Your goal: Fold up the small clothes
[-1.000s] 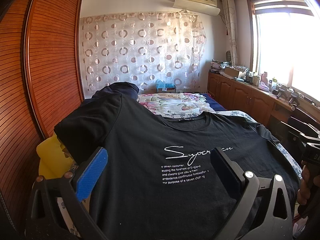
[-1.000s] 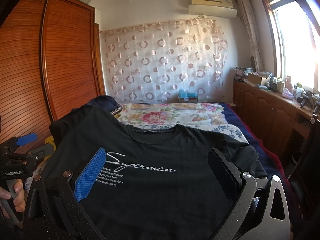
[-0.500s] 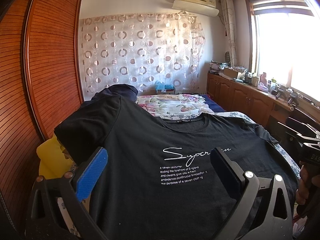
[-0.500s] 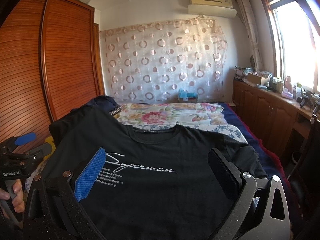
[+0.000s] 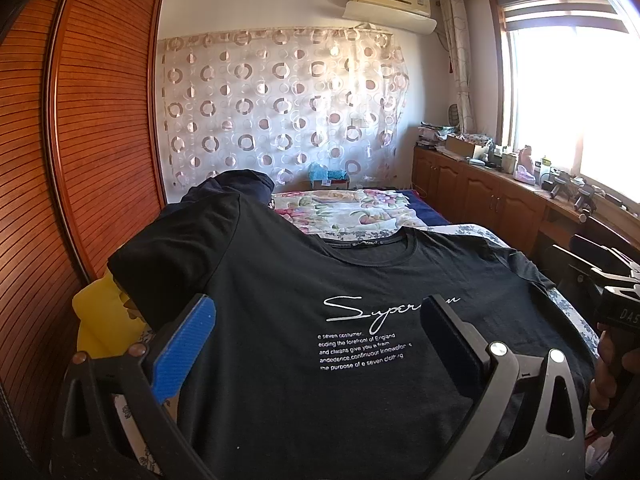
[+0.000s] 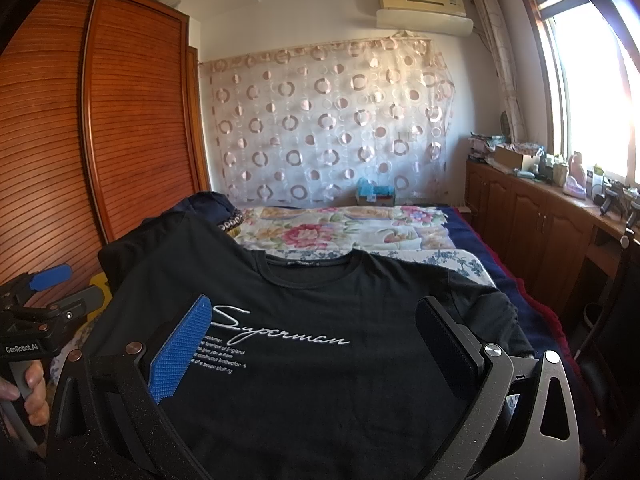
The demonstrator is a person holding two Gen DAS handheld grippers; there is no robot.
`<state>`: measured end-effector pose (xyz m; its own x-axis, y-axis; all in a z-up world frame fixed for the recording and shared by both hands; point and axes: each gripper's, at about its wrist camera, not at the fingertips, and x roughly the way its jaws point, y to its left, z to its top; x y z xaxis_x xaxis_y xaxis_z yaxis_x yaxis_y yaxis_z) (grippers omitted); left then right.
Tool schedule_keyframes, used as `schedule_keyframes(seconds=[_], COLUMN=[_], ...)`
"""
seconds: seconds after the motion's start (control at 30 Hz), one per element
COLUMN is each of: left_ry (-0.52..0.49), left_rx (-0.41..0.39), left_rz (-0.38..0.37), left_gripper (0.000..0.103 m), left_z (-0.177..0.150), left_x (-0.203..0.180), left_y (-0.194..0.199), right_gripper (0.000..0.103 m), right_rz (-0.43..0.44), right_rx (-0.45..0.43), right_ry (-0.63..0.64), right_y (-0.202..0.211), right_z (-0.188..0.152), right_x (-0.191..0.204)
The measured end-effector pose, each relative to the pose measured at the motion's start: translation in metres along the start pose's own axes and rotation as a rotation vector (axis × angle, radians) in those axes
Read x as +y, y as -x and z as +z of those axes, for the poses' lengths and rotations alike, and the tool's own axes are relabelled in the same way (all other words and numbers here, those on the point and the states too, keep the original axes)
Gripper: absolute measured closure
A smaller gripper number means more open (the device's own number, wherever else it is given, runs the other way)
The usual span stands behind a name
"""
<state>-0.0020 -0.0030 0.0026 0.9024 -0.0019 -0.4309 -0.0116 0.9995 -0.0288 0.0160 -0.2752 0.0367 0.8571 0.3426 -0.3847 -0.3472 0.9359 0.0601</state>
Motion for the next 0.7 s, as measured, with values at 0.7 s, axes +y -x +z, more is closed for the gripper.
schedule_keyframes(seconds=[0.7], left_ry=[0.0], left_rx=[-0.003], left_rz=[-0.001], left_gripper=[0.0], left_z=[0.0004], left_x=[-0.0013], left_y=[0.0014], right_gripper=[0.0], right_rz=[0.0], right_rx=[-0.001], right_ry=[0.0], right_y=[0.0007], right_z=[0.0002], right_x=[-0.0002])
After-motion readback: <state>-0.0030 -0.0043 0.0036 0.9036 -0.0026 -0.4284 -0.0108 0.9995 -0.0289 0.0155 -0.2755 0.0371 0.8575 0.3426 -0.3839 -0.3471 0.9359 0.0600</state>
